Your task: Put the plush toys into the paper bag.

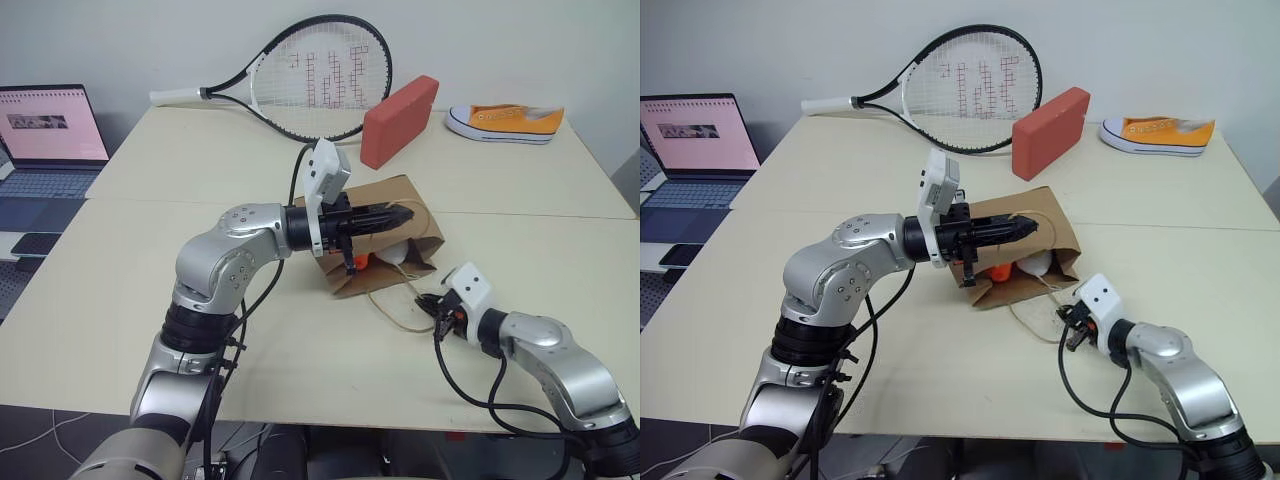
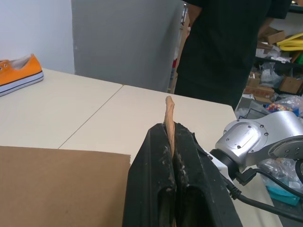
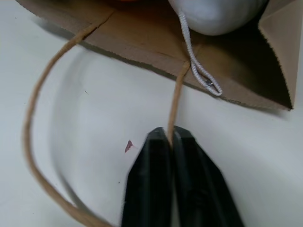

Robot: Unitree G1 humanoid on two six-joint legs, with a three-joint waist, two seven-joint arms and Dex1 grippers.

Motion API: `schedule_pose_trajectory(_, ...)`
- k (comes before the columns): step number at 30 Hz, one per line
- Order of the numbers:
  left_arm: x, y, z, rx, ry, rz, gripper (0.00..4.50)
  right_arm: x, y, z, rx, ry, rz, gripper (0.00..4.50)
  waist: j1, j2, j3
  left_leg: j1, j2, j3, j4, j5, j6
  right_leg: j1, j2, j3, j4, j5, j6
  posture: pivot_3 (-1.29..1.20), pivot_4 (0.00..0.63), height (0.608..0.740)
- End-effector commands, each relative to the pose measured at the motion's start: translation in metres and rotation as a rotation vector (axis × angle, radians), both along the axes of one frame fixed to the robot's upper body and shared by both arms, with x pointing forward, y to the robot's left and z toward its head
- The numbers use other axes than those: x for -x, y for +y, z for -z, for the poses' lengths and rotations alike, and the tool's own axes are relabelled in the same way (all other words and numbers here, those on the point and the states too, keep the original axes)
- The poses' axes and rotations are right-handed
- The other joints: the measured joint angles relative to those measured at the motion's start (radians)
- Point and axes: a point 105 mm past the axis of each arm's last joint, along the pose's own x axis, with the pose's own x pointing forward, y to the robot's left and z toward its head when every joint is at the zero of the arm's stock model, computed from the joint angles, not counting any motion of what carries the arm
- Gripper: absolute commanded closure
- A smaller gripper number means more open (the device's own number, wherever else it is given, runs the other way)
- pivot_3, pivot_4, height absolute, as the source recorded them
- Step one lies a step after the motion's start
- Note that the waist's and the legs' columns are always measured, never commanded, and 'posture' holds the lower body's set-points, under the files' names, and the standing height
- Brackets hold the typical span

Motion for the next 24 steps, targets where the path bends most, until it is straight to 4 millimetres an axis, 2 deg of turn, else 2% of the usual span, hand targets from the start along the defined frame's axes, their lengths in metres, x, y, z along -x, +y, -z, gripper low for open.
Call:
schedule_pose_trajectory(1,0.003,0.003,-0.013,0.022,-0.066,-0.002,4.5,-0.008,-0.004,-0.014,-0.007,-0.051,0.033,4.48,0.0,0.0,0.0,0.0,0.0,0.0,0.0,0.0,0.0,0.0,0.0,0.0,0.0,0.0,0.0,0.0,0.15,0.74)
schedule_pose_trajectory(5,0.001,0.009,-0.02,0.011,-0.098,-0.022,4.5,-0.009,-0.009,-0.037,-0.058,-0.079,0.037,4.48,0.0,0.0,0.0,0.0,0.0,0.0,0.0,0.0,0.0,0.0,0.0,0.0,0.0,0.0,0.0,0.0,0.15,0.74)
schedule_pose_trajectory(14,-0.013,0.032,-0.059,-0.048,-0.244,-0.083,4.5,0.015,-0.035,-0.124,-0.157,-0.098,-0.034,4.48,0.002,0.0,0.0,-0.001,0.0,-0.001,0.0,0.0,0.0,0.0,0.0,-0.001,-0.001,0.0,0.0,0.0,0.15,0.74)
schedule_pose_trajectory(19,-0.019,0.031,-0.068,-0.108,-0.283,-0.08,4.5,0.033,-0.041,-0.161,-0.158,-0.051,-0.086,4.48,0.001,0.0,0.0,-0.001,0.0,0.0,-0.001,0.0,0.0,-0.001,0.0,-0.001,-0.001,0.0,-0.001,0.0,0.15,0.74)
schedule_pose_trajectory(24,-0.027,0.024,-0.074,-0.124,-0.284,-0.078,4.5,0.037,-0.045,-0.182,-0.166,-0.017,-0.09,4.48,0.002,0.0,0.0,-0.001,0.0,0.0,-0.002,0.0,0.0,-0.001,0.0,-0.001,-0.001,-0.001,-0.001,0.0,0.15,0.74)
